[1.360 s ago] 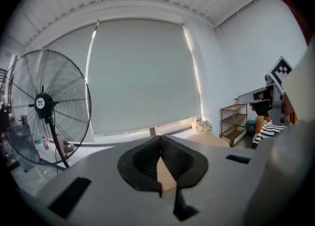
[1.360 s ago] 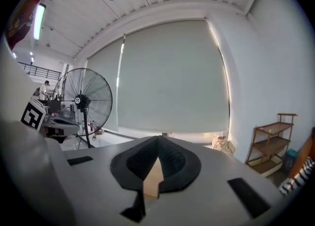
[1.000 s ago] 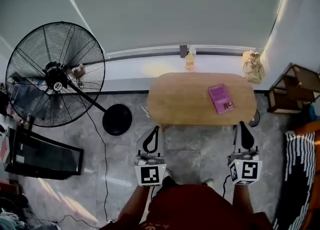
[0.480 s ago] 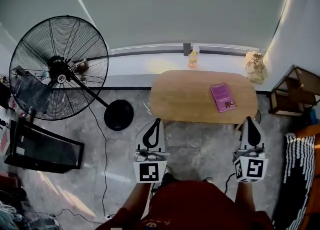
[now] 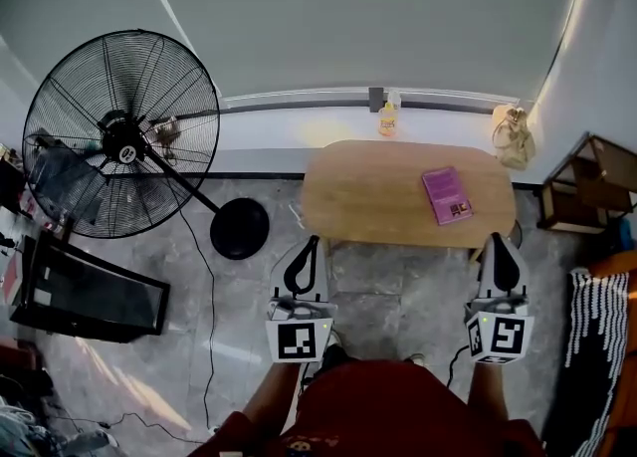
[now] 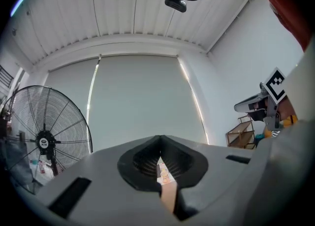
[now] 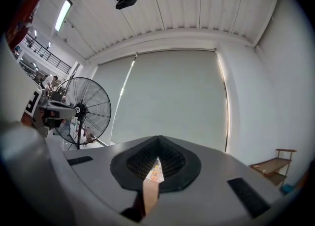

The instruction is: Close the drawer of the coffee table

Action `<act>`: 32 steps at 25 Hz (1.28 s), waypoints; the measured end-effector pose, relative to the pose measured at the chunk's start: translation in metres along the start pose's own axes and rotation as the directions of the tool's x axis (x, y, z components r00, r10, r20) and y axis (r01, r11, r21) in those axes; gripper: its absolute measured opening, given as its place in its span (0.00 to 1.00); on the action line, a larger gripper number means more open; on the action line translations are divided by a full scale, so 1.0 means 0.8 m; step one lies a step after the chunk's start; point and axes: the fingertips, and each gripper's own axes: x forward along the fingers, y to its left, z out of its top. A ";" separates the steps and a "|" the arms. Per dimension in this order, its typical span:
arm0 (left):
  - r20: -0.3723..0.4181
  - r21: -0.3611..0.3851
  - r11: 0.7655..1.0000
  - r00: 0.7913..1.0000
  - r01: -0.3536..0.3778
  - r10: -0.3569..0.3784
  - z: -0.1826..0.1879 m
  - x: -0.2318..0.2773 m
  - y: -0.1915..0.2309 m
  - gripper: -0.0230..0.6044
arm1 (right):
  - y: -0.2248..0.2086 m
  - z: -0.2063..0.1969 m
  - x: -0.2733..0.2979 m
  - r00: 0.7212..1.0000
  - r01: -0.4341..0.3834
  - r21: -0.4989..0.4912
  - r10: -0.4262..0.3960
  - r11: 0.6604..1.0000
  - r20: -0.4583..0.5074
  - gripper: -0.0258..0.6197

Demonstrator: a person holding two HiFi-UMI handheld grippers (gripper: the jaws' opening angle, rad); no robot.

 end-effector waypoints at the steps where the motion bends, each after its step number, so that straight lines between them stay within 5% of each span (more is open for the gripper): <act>1: -0.004 0.001 1.000 1.000 0.000 0.000 -0.001 0.000 0.000 0.05 | -0.001 -0.001 -0.001 1.000 0.001 0.000 -0.001 1.000 -0.001 0.04; 32: -0.037 0.006 0.999 0.999 0.034 -0.034 -0.012 0.004 -0.029 0.05 | -0.021 -0.020 -0.013 0.999 0.031 0.028 -0.030 0.999 -0.042 0.04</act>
